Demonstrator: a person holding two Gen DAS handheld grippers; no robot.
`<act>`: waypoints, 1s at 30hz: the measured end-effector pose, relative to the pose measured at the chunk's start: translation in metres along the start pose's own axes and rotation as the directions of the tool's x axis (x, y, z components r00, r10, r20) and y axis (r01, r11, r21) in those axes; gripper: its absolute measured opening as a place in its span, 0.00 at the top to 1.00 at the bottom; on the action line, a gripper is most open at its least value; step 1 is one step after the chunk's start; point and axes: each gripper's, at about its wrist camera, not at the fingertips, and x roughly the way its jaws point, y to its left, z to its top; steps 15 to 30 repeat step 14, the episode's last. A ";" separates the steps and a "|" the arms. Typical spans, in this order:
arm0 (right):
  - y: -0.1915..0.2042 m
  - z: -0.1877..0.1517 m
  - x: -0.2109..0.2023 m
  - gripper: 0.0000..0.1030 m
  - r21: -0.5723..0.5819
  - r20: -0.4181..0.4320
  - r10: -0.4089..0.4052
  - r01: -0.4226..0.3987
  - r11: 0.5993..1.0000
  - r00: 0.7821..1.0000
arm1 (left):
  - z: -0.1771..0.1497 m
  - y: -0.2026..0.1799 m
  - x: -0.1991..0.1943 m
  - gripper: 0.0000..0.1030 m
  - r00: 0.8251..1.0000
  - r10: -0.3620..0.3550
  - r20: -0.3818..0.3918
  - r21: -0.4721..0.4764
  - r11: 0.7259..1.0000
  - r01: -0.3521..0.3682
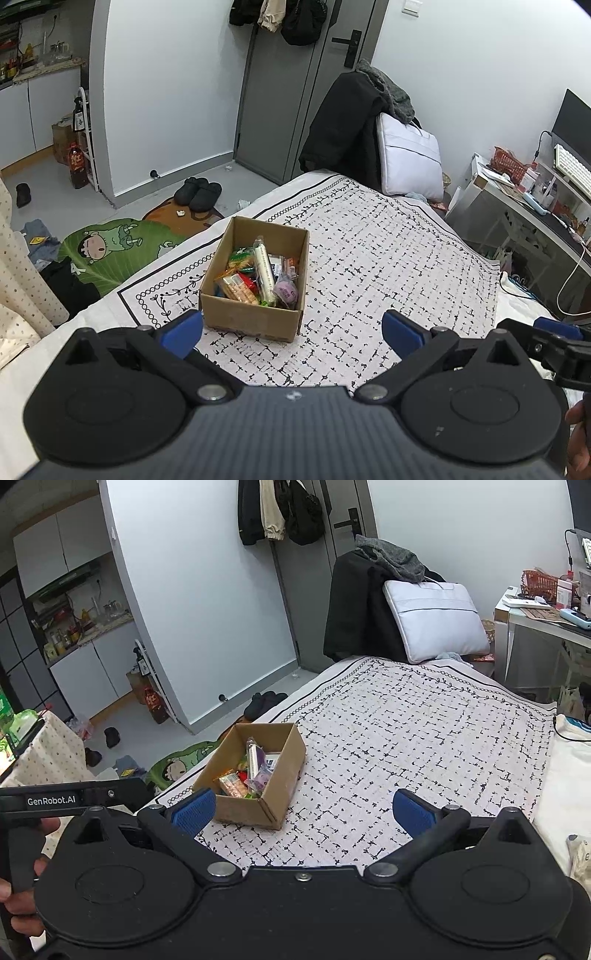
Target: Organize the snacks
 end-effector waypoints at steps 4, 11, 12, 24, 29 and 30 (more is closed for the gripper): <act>0.000 -0.001 0.002 0.00 -0.001 -0.007 -0.002 0.002 1.000 1.000 | -0.002 0.001 0.002 0.00 1.000 -0.001 -0.002 0.002 1.000 0.001; 0.002 -0.005 0.009 0.00 -0.004 -0.025 -0.006 0.006 1.000 1.000 | -0.004 0.004 0.006 0.00 1.000 -0.015 -0.004 -0.009 1.000 0.015; 0.002 -0.005 0.010 0.00 -0.004 -0.022 -0.009 0.009 1.000 1.000 | -0.003 0.005 0.007 0.00 1.000 -0.018 -0.004 -0.010 1.000 0.018; 0.002 -0.004 0.013 0.00 -0.005 -0.017 -0.017 0.017 1.000 1.000 | -0.004 0.007 0.010 0.00 1.000 -0.023 -0.006 -0.017 1.000 0.023; 0.002 -0.004 0.013 0.00 -0.005 -0.017 -0.017 0.017 1.000 1.000 | -0.004 0.007 0.010 0.00 1.000 -0.023 -0.006 -0.017 1.000 0.023; 0.002 -0.004 0.013 0.00 -0.005 -0.017 -0.017 0.017 1.000 1.000 | -0.004 0.007 0.010 0.00 1.000 -0.023 -0.006 -0.017 1.000 0.023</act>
